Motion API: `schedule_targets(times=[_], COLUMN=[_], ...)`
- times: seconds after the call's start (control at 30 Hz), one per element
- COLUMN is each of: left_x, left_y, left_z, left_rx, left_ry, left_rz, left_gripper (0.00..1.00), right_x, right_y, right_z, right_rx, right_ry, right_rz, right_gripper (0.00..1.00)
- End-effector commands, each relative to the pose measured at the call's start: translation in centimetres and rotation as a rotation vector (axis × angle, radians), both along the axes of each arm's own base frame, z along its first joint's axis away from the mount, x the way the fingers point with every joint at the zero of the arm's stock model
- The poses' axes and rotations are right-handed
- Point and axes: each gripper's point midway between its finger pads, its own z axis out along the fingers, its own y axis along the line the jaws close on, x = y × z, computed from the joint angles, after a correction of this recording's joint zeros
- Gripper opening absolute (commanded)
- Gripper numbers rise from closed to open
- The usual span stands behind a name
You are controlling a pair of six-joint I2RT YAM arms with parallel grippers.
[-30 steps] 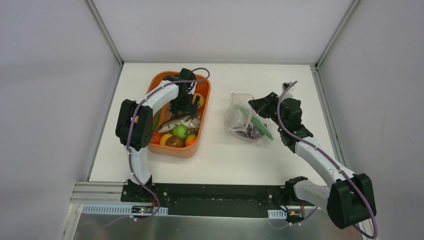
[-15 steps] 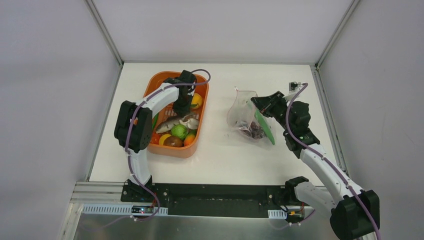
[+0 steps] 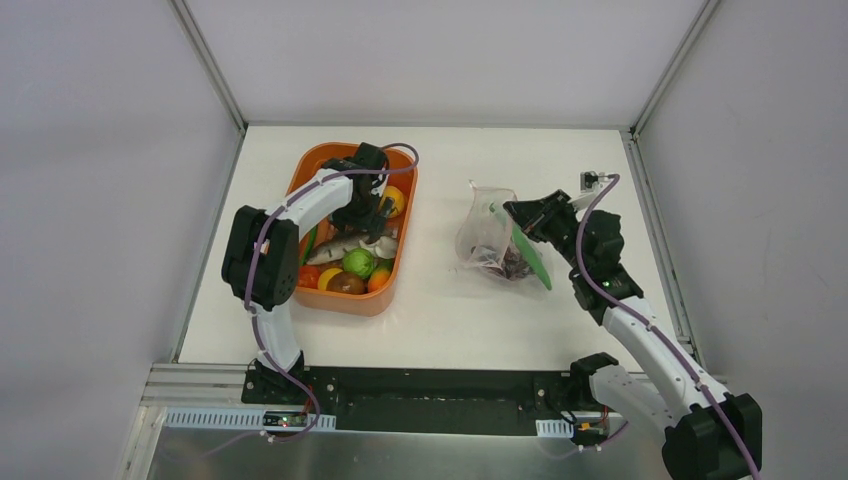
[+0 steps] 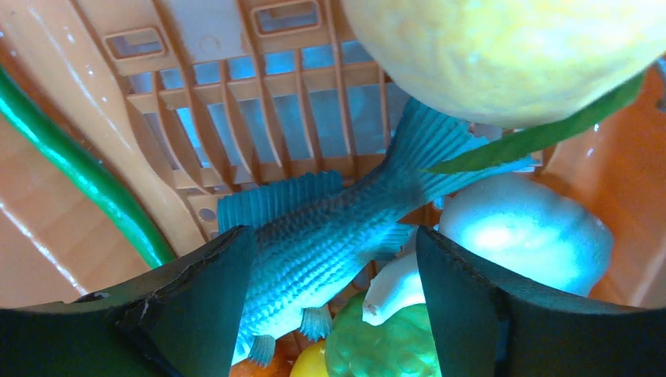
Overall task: Place the food in the zip-top bag and seal the zipper
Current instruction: Pick up the fake fish from the bin.
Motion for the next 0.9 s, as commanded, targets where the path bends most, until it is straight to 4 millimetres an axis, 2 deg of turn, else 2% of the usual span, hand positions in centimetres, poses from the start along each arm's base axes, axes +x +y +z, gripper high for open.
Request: schedule_targets(times=[0.0, 0.2, 0.37, 0.5, 0.57, 0.73, 0.87], left_x=[-1.0, -1.8, -2.6, -2.0, -1.9, -1.5, -1.2], left_y=[0.3, -1.2, -0.5, -1.0, -1.1, -1.1, -0.8], left_z=[0.4, -0.2, -2.9, -3.6, -3.4, -2.6, -1.0], left_rx=[-0.025, -0.136, -0.082, -0.119, -0.13, -0.146, -0.152], left_ry=[0.049, 0.102, 0.279, 0.256, 0.256, 0.22, 0.124], left_rz=[-0.094, -0.215, -0.251, -0.223, -0.214, -0.189, -0.166], left_gripper=[0.77, 0.79, 0.78, 0.74, 0.67, 0.19, 0.04], right_x=[0.7, 1.7, 2.4, 3.0, 3.2, 3.7, 3.5], right_y=[0.0, 0.7, 1.2, 1.2, 1.3, 1.6, 1.9], right_z=[1.3, 0.7, 0.4, 0.1, 0.1, 0.0, 0.3], right_rx=[0.001, -0.011, -0.012, -0.021, -0.022, -0.014, -0.003], right_ry=[-0.039, -0.016, -0.01, -0.001, 0.001, 0.004, 0.001], right_rz=[-0.007, 0.014, 0.027, 0.021, 0.019, 0.03, 0.044], right_gripper=[0.09, 0.09, 0.09, 0.09, 0.09, 0.09, 0.09])
